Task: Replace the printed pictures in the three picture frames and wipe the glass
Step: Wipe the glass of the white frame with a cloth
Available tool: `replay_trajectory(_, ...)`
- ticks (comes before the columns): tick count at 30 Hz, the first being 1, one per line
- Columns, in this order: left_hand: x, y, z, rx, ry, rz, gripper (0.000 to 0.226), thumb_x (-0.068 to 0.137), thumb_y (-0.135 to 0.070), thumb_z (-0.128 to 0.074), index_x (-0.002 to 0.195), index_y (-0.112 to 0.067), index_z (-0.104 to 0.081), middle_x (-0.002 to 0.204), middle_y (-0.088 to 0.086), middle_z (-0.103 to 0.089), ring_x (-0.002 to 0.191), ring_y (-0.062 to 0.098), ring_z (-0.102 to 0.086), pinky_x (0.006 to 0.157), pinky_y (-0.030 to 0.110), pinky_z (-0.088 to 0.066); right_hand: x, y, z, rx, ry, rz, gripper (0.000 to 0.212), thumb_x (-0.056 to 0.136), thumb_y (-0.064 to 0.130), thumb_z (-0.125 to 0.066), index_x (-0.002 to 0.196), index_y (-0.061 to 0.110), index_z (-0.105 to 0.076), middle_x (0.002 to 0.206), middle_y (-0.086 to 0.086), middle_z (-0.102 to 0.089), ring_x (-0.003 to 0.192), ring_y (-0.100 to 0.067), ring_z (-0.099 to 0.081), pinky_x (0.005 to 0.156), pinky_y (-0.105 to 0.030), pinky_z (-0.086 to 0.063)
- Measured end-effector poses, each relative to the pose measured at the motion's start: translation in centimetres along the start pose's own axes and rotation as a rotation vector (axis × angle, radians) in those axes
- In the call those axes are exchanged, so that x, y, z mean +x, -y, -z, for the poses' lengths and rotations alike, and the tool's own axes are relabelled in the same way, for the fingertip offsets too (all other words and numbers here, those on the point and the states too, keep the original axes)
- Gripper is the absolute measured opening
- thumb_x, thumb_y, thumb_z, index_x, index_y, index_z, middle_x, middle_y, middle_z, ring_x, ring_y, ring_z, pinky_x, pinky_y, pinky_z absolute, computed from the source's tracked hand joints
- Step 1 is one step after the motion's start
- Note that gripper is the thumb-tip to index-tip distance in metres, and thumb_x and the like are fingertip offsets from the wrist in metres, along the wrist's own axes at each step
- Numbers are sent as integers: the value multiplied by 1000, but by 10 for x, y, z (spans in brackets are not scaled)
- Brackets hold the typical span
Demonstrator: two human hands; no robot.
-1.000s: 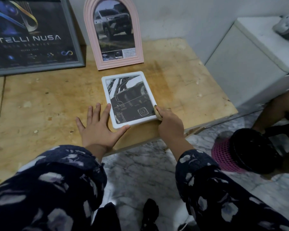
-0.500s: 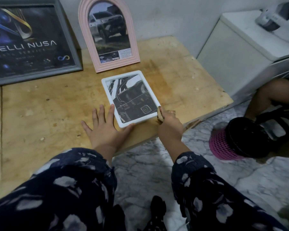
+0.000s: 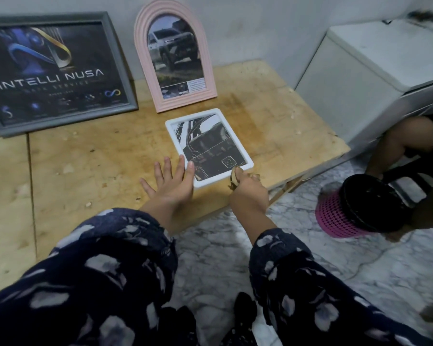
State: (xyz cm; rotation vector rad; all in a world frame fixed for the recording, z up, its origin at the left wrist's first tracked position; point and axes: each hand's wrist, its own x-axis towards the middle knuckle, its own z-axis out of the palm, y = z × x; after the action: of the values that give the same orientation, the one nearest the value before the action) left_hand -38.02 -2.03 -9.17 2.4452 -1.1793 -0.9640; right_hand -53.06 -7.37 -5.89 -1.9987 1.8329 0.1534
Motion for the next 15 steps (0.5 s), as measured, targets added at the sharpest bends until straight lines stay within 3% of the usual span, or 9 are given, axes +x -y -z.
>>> replay_trajectory(5, -1, 0, 5, -101, 42, -11, 62, 92, -68, -1, 150, -47, 0, 160, -11, 18, 144, 12, 25, 111, 57, 20, -13, 18, -1, -137, -53, 91, 39, 90, 4, -44, 125, 23, -45, 96, -6, -51, 103, -27, -56, 65, -31, -39)
replay_trajectory(11, -12, -4, 15, -257, 69, 12, 65, 97, -63, -8, 153, -33, 0, 160, -10, 13, 145, 10, 21, 114, 51, 18, -33, 37, -16, -171, -172, 254, 29, 93, 10, -41, 119, 13, -54, 109, -11, -62, 101, -30, -58, 68, -30, -36)
replay_trajectory(15, -3, 5, 12, -346, 88, 61, 74, 90, -73, -11, 153, -36, -1, 161, -10, 12, 146, 13, 20, 115, 49, 18, -37, 43, -18, -183, -131, 283, 32, 93, 11, -42, 121, 16, -57, 114, -10, -61, 106, -30, -57, 75, -30, -41)
